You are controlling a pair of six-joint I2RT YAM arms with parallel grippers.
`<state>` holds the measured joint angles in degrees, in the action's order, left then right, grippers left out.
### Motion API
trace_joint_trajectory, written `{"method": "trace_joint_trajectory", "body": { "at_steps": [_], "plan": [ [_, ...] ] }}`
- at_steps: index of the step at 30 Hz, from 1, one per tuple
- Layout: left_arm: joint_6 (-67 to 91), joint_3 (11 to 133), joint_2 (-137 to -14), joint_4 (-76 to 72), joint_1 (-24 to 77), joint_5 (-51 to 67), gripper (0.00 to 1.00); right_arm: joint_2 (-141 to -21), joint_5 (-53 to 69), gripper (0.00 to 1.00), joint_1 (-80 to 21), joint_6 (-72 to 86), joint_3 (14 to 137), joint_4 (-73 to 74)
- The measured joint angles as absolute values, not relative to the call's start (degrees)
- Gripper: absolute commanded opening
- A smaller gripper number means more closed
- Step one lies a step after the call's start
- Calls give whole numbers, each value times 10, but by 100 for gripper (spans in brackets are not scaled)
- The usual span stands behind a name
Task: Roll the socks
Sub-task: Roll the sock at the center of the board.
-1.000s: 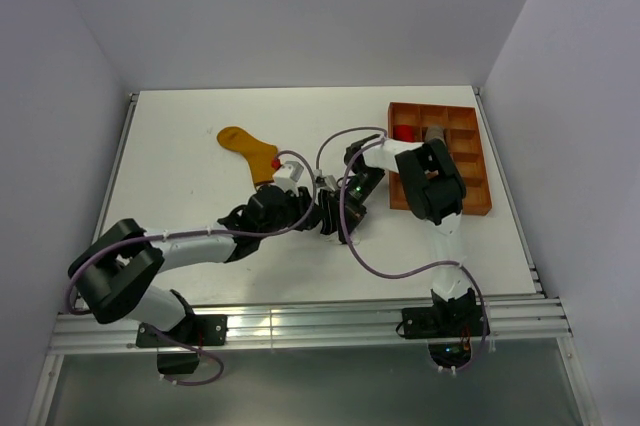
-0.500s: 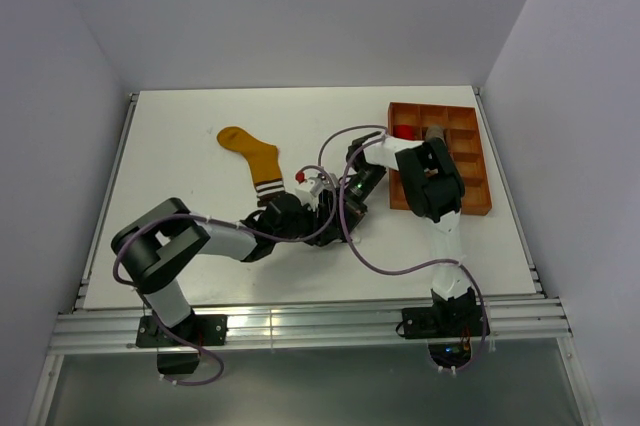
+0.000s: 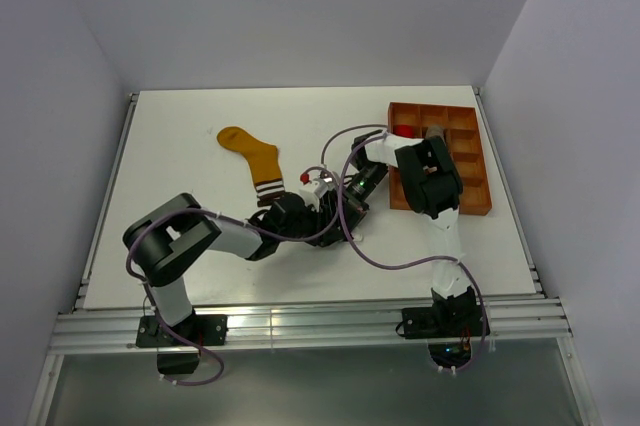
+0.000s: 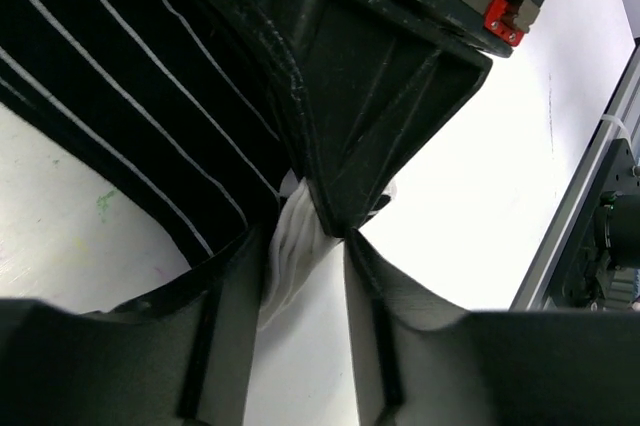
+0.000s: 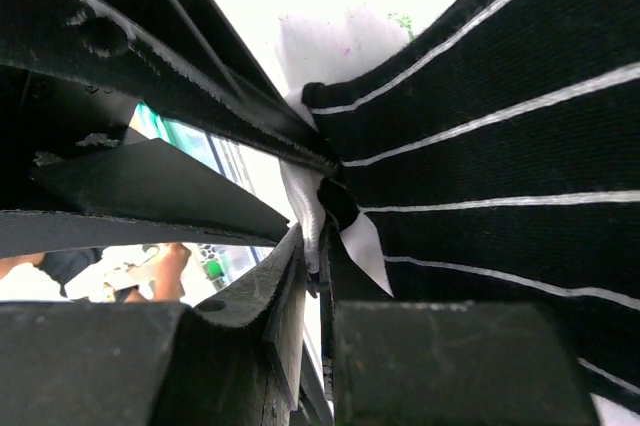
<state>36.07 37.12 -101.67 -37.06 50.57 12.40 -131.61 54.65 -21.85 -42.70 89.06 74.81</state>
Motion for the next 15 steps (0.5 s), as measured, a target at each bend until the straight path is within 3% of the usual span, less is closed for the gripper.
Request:
{"method": "trace_joint_trajectory", "body": {
  "at_steps": [2, 11, 15],
  "plan": [
    [362, 374, -1020, -371, 506, 126, 38, -1317, 545, 11, -218, -429, 891, 747],
    [373, 397, -1039, -347, 506, 139, 2, -1317, 527, 12, -211, -411, 886, 728],
    [378, 414, -1045, -321, 505, 149, 0, -1311, 522, 27, -209, -390, 874, 714]
  ]
}}
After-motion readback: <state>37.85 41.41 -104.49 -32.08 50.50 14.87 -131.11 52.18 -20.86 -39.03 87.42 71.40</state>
